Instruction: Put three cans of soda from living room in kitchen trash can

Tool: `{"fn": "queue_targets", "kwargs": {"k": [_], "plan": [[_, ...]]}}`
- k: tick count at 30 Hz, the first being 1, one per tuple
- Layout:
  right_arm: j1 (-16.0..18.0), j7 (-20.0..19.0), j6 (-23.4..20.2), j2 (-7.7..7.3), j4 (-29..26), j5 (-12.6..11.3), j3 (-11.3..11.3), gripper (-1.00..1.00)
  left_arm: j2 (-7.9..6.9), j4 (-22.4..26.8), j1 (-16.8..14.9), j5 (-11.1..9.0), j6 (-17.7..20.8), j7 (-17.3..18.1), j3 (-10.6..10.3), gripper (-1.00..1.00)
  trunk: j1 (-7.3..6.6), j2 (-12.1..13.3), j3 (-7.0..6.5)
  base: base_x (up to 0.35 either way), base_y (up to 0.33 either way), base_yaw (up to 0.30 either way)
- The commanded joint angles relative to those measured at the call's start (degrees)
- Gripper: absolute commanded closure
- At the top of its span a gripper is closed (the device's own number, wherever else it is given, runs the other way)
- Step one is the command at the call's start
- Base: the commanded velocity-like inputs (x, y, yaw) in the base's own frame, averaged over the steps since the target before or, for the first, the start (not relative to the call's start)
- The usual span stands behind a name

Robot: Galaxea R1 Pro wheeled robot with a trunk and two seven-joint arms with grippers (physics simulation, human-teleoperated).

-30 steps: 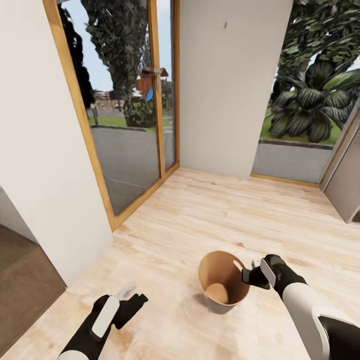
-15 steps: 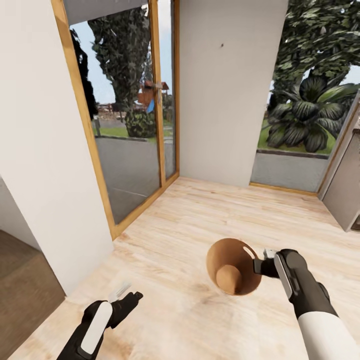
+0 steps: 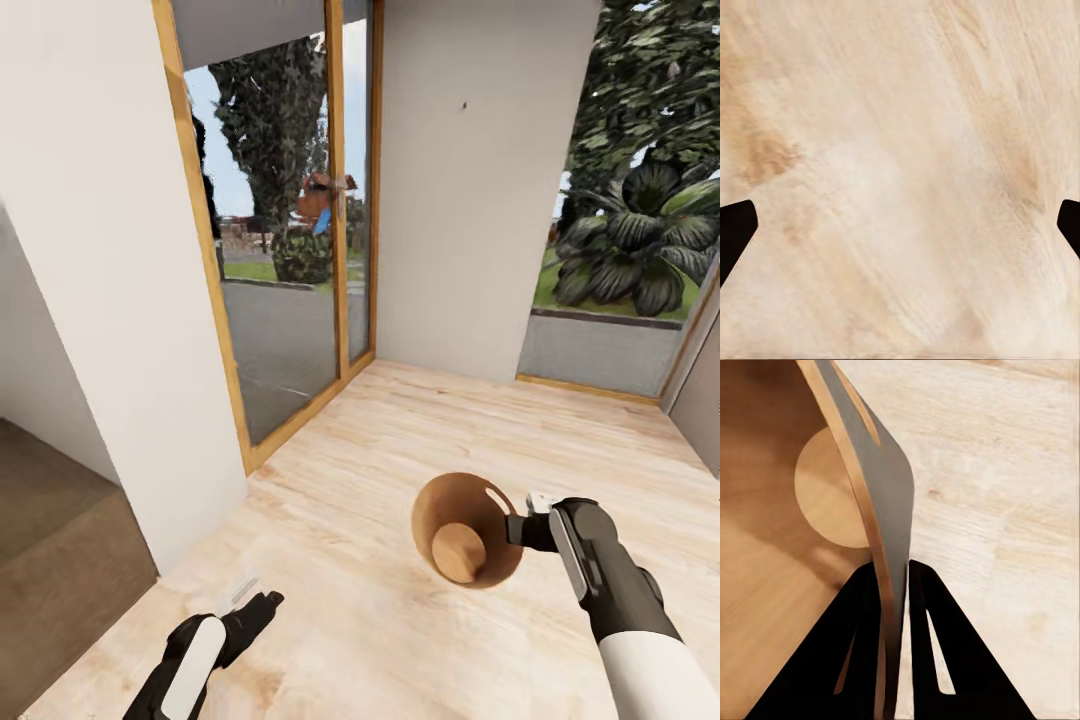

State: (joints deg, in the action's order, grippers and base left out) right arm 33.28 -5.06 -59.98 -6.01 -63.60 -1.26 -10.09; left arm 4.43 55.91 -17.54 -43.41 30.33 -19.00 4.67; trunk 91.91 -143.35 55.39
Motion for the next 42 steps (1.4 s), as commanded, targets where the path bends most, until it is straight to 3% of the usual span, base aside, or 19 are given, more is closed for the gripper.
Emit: {"fn": "queue_targets", "kwargs": {"k": [1, 5, 8, 13, 23, 28, 35, 40, 42], "plan": [[0.03, -0.39, -0.02, 0.01, -0.03, -1.06, -0.02, 1.00, -0.01, -0.01, 0.01, 0.00, -0.04, -0.01, 0.00, -1.00, -0.01, -0.01, -0.01, -0.308, 0.000, 0.037], [-0.45, -0.39, -0.02, 0.03, -0.03, -1.11, 0.23, 1.00, 0.03, -0.01, 0.04, 0.01, -0.12, -0.19, -0.01, -1.00, -0.01, -0.01, -0.10, -0.322, 0.000, 0.186], [-0.86, -0.39, -0.02, 0.09, 0.27, -1.24, 1.94, 1.00, 0.03, -0.01, 0.05, 0.06, -0.16, -0.28, -0.01, -1.00, -0.01, -0.01, -0.16, -0.326, 0.000, 0.267], [-1.03, -0.46, -0.02, 0.07, 0.53, -1.36, 2.99, 1.00, -0.01, 0.15, 0.10, 0.08, -0.18, -0.36, -0.01, -1.00, -0.01, -0.01, -0.19, -0.327, 0.000, 0.236], [-1.70, -0.47, -0.02, 0.30, 0.88, -1.38, 3.33, 1.00, -0.03, 0.17, 0.13, 0.08, -0.18, -0.38, -0.01, -1.00, -0.01, -0.01, -0.20, -0.327, 0.000, 0.058], [-2.00, -0.59, -0.02, 0.25, 1.20, -1.51, 5.31, 1.00, -0.22, 0.16, 0.14, 0.18, -0.18, -0.41, 0.09, -1.00, -0.01, -0.01, -0.20, -0.249, 0.000, 0.078], [-1.98, -6.46, -0.02, 0.02, 3.32, -1.94, 7.29, 1.00, -0.47, 0.15, 0.29, 0.01, -0.05, -0.35, 0.49, -1.00, -0.01, -0.01, -0.20, -0.037, 0.000, 0.038], [-1.91, -8.14, -0.02, -0.10, 4.33, -1.98, 7.54, 1.00, -0.60, 0.69, 1.42, -0.19, -0.08, -0.39, 0.99, -1.00, -0.01, -0.01, -0.20, -0.007, 0.000, 0.207], [-1.83, -8.43, -0.02, -0.12, 4.68, -1.99, 7.57, 1.00, -0.67, 1.18, 1.81, -0.23, -0.09, -0.39, 2.15, -1.00, -0.01, -0.01, -0.20, -0.002, 0.000, 0.267]]}}
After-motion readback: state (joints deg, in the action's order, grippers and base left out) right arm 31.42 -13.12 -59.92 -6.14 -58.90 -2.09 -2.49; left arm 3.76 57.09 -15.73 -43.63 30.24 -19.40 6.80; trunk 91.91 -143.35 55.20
